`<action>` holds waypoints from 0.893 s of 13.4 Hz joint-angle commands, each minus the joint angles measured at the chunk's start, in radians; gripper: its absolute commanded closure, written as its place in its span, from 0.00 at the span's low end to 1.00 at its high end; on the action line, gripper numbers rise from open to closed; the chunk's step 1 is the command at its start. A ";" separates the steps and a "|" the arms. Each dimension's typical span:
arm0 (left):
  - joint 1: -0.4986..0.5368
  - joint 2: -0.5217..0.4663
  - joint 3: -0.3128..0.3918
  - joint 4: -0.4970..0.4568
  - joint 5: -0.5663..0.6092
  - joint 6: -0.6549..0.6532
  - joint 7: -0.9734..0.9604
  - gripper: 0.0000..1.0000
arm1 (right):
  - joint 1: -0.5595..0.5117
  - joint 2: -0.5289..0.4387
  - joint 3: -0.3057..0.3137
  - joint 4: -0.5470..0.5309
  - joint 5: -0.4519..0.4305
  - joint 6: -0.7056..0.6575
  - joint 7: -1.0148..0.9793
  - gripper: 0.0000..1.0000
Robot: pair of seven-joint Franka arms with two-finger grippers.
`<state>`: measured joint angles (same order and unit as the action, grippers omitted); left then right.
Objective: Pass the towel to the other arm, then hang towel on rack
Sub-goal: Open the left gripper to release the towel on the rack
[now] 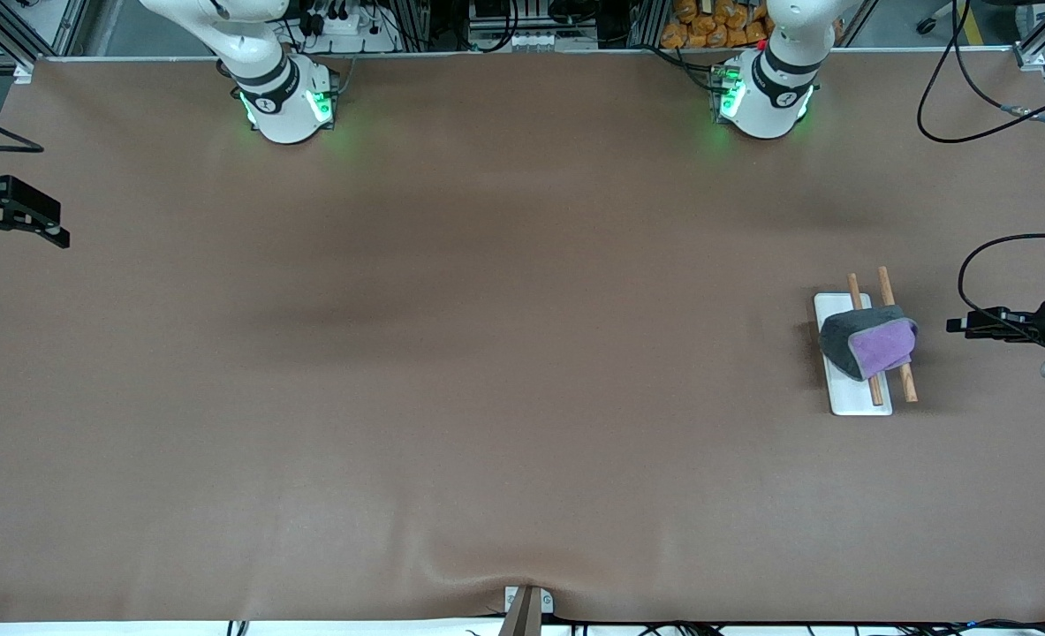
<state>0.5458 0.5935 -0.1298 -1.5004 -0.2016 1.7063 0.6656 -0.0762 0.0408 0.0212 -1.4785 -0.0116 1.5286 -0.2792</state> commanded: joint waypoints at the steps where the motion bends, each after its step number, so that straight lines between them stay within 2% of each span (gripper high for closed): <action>1: 0.000 0.011 -0.007 0.064 0.027 -0.007 0.029 0.00 | -0.002 0.013 -0.001 0.029 0.010 -0.054 0.009 0.00; 6: -0.079 -0.130 -0.024 0.072 0.073 -0.024 -0.087 0.00 | -0.001 0.013 0.000 0.032 0.019 -0.079 0.011 0.00; 12: -0.243 -0.319 -0.044 0.072 0.083 -0.094 -0.559 0.00 | 0.022 0.013 0.003 0.076 0.010 -0.071 0.009 0.00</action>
<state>0.3332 0.3408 -0.1765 -1.4050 -0.1550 1.6306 0.2096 -0.0713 0.0409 0.0254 -1.4482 -0.0014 1.4708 -0.2791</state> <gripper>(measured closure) 0.000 0.000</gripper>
